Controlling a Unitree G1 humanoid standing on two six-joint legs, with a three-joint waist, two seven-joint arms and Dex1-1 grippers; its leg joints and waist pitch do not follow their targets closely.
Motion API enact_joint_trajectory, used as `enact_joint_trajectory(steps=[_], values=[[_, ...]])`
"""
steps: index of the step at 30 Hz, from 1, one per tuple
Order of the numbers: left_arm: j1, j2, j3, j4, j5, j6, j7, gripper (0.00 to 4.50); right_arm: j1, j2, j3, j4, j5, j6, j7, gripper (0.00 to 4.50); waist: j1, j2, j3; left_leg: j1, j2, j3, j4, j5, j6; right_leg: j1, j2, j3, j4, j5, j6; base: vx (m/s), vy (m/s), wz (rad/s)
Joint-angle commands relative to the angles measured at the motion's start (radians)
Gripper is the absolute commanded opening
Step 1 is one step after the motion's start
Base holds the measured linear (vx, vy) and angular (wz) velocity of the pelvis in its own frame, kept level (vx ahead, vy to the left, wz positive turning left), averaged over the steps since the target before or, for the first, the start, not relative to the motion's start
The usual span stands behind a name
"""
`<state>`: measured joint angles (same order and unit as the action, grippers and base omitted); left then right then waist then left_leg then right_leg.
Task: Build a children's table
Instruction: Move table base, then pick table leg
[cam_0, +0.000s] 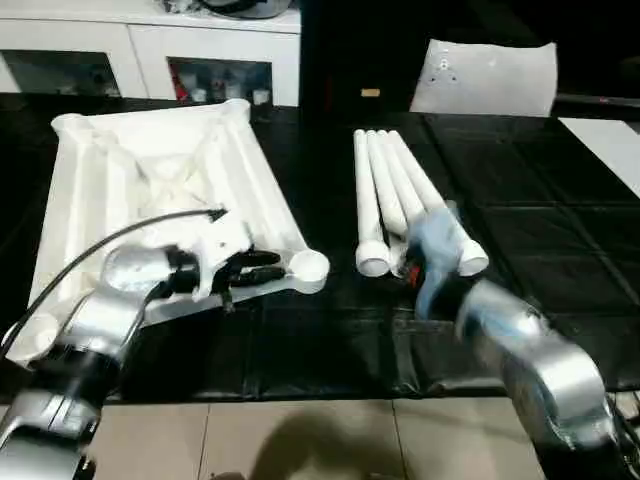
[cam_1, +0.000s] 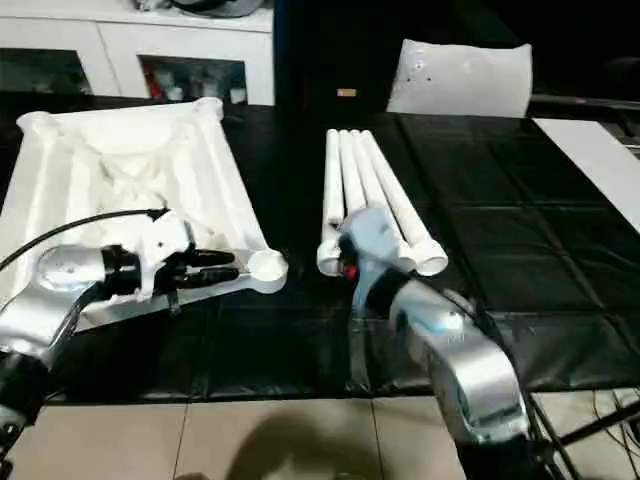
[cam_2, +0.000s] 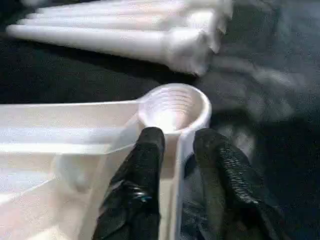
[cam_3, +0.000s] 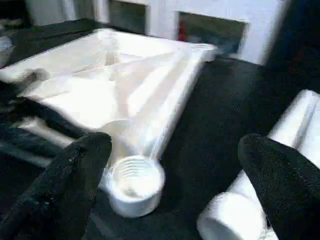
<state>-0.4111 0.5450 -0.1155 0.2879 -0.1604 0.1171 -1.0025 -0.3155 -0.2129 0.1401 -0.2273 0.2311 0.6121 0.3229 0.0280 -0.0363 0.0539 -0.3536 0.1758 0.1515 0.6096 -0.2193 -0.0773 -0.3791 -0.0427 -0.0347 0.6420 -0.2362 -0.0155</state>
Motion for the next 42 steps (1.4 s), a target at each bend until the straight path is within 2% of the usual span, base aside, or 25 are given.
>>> enact_joint_trajectory(steps=[1,3,5,6,7,8,9,10,11,13,15,16,18,20,23,25,31,37,38,39,42], values=[[0.023,-0.003,0.058,-0.118,-0.041,0.095,0.074,1.55,-0.080,0.037,-0.039,0.097,-0.038,0.033,-0.099,4.50,-0.001,0.018,-0.057,0.008,0.049,-0.005,-0.077,-0.062,-0.036,0.044,-0.091,0.057,-0.065,0.026,-0.245,0.000,0.000,0.00],[0.055,-0.002,0.069,-0.176,-0.017,0.137,0.124,1.74,-0.143,0.050,-0.022,0.172,-0.079,0.036,-0.144,4.50,-0.001,0.019,-0.054,0.006,0.046,-0.003,-0.078,-0.062,-0.040,0.044,-0.084,0.057,-0.068,0.017,-0.234,0.000,0.000,0.00],[0.095,-0.010,0.075,-0.239,0.016,0.177,0.184,1.86,-0.220,0.060,0.005,0.269,-0.118,0.074,-0.179,4.50,-0.003,0.020,-0.051,0.006,0.044,-0.003,-0.080,-0.071,-0.045,0.044,-0.080,0.057,-0.070,0.007,-0.219,0.000,0.000,0.00],[0.095,-0.010,0.075,-0.239,0.016,0.177,0.184,1.92,-0.220,0.060,0.005,0.269,-0.118,0.074,-0.179,4.50,-0.003,0.021,-0.054,0.008,0.046,-0.002,-0.077,-0.073,-0.049,0.043,-0.081,0.057,-0.066,0.011,-0.220,0.000,0.000,0.00],[0.122,-0.023,0.081,-0.293,0.020,0.210,0.222,1.99,-0.268,0.074,0.012,0.337,-0.138,0.088,-0.200,4.50,0.002,0.024,-0.055,0.008,0.044,-0.001,-0.078,-0.067,-0.050,0.044,-0.079,0.058,-0.067,0.023,-0.206,0.000,0.000,0.00],[0.156,-0.049,0.092,-0.369,0.002,0.255,0.259,2.08,-0.330,0.099,-0.006,0.433,-0.133,0.095,-0.220,4.50,-0.001,0.021,-0.056,0.003,0.044,-0.003,-0.081,-0.061,-0.054,0.048,-0.079,0.055,-0.066,0.037,-0.207,0.000,0.000,0.00],[0.158,-0.050,0.093,-0.371,0.001,0.256,0.260,2.17,-0.332,0.100,-0.007,0.436,-0.133,0.095,-0.220,4.50,-0.001,0.021,-0.056,0.003,0.044,-0.003,-0.081,-0.061,-0.054,0.048,-0.079,0.055,-0.066,0.037,-0.207,0.000,0.000,0.00],[0.199,-0.075,0.100,-0.473,-0.030,0.323,0.302,2.31,-0.409,0.129,-0.032,0.565,-0.127,0.089,-0.238,4.50,-0.004,0.020,-0.056,0.002,0.045,-0.004,-0.080,-0.064,-0.057,0.049,-0.080,0.056,-0.064,0.045,-0.218,0.000,0.000,0.00],[0.207,-0.078,0.100,-0.491,-0.036,0.328,0.305,2.31,-0.424,0.133,-0.037,0.593,-0.126,0.087,-0.242,4.50,-0.007,0.021,-0.056,0.002,0.047,-0.003,-0.079,-0.070,-0.058,0.046,-0.081,0.056,-0.062,0.050,-0.229,0.000,0.000,0.00],[0.231,-0.085,0.100,-0.547,-0.052,0.348,0.319,2.41,-0.473,0.148,-0.064,0.689,-0.116,0.057,-0.253,4.50,-0.004,0.019,-0.057,-0.001,0.042,0.000,-0.076,-0.052,-0.054,0.047,-0.074,0.054,-0.058,0.087,-0.223,0.000,0.000,0.00],[0.251,-0.086,0.103,-0.590,-0.062,0.375,0.331,2.63,-0.517,0.160,-0.090,0.789,-0.107,0.019,-0.265,4.50,-0.004,0.017,-0.058,-0.002,0.043,0.001,-0.074,-0.041,-0.048,0.049,-0.075,0.055,-0.055,0.110,-0.218,0.000,0.000,0.00],[0.269,-0.076,0.103,-0.626,-0.062,0.410,0.335,2.67,-0.549,0.164,-0.098,0.871,-0.110,-0.019,-0.269,4.50,0.000,0.016,-0.059,0.000,0.043,0.002,-0.073,-0.042,-0.048,0.047,-0.076,0.053,-0.056,0.108,-0.217,0.000,0.000,0.00],[0.286,-0.065,0.102,-0.660,-0.059,0.436,0.338,2.84,-0.575,0.164,-0.099,0.940,-0.122,-0.051,-0.279,4.50,0.000,0.017,-0.057,-0.001,0.043,0.002,-0.073,-0.039,-0.045,0.046,-0.073,0.051,-0.055,0.105,-0.216,0.000,0.000,0.00],[0.319,-0.052,0.106,-0.728,-0.065,0.501,0.340,2.94,-0.622,0.173,-0.129,1.059,-0.113,-0.090,-0.289,4.50,-0.001,0.015,-0.059,-0.001,0.044,0.003,-0.072,-0.045,-0.046,0.046,-0.074,0.050,-0.053,0.098,-0.214,0.000,0.000,0.00],[0.346,-0.031,0.103,-0.774,-0.071,0.535,0.347,2.94,-0.660,0.171,-0.141,1.159,-0.126,-0.142,-0.316,4.50,0.000,0.019,-0.053,-0.003,0.042,0.005,-0.072,-0.050,-0.041,0.042,-0.072,0.049,-0.056,0.084,-0.212,0.000,0.000,0.00],[0.353,-0.023,0.102,-0.786,-0.074,0.545,0.349,2.94,-0.672,0.172,-0.147,1.189,-0.126,-0.155,-0.316,4.50,-0.001,0.018,-0.052,-0.003,0.042,0.005,-0.072,-0.072,-0.041,0.041,-0.073,0.049,-0.058,0.060,-0.212,0.000,0.000,0.00],[0.344,0.007,0.117,-0.809,-0.079,0.599,0.350,2.94,-0.736,0.192,-0.193,1.343,-0.098,-0.216,-0.277,4.50,-0.005,0.022,-0.044,-0.004,0.042,0.004,-0.074,-0.095,-0.036,0.036,-0.073,0.048,-0.059,0.031,-0.219,0.000,0.000,0.00],[0.344,0.022,0.118,-0.824,-0.086,0.620,0.358,2.94,-0.752,0.200,-0.211,1.407,-0.099,-0.234,-0.283,4.50,-0.002,0.022,-0.049,-0.008,0.040,0.004,-0.069,-0.025,-0.014,0.039,-0.070,0.047,-0.050,0.134,-0.230,0.000,0.000,0.00],[0.344,0.025,0.120,-0.828,-0.090,0.625,0.360,2.94,-0.754,0.205,-0.220,1.426,-0.098,-0.238,-0.289,4.50,-0.002,0.020,-0.051,-0.013,0.038,0.005,-0.066,0.013,0.000,0.040,-0.068,0.046,-0.044,0.192,-0.234,0.000,0.000,0.00],[0.344,0.027,0.120,-0.829,-0.091,0.627,0.361,2.94,-0.754,0.206,-0.222,1.433,-0.099,-0.239,-0.295,4.50,-0.002,0.021,-0.050,-0.012,0.039,0.006,-0.066,0.017,0.008,0.038,-0.068,0.045,-0.045,0.205,-0.237,0.000,0.000,0.00],[0.352,0.032,0.121,-0.839,-0.092,0.635,0.362,2.94,-0.754,0.215,-0.233,1.473,-0.102,-0.225,-0.313,4.50,-0.003,0.021,-0.045,-0.011,0.042,0.006,-0.069,-0.020,0.005,0.036,-0.070,0.044,-0.049,0.156,-0.240,0.000,0.000,0.00]])
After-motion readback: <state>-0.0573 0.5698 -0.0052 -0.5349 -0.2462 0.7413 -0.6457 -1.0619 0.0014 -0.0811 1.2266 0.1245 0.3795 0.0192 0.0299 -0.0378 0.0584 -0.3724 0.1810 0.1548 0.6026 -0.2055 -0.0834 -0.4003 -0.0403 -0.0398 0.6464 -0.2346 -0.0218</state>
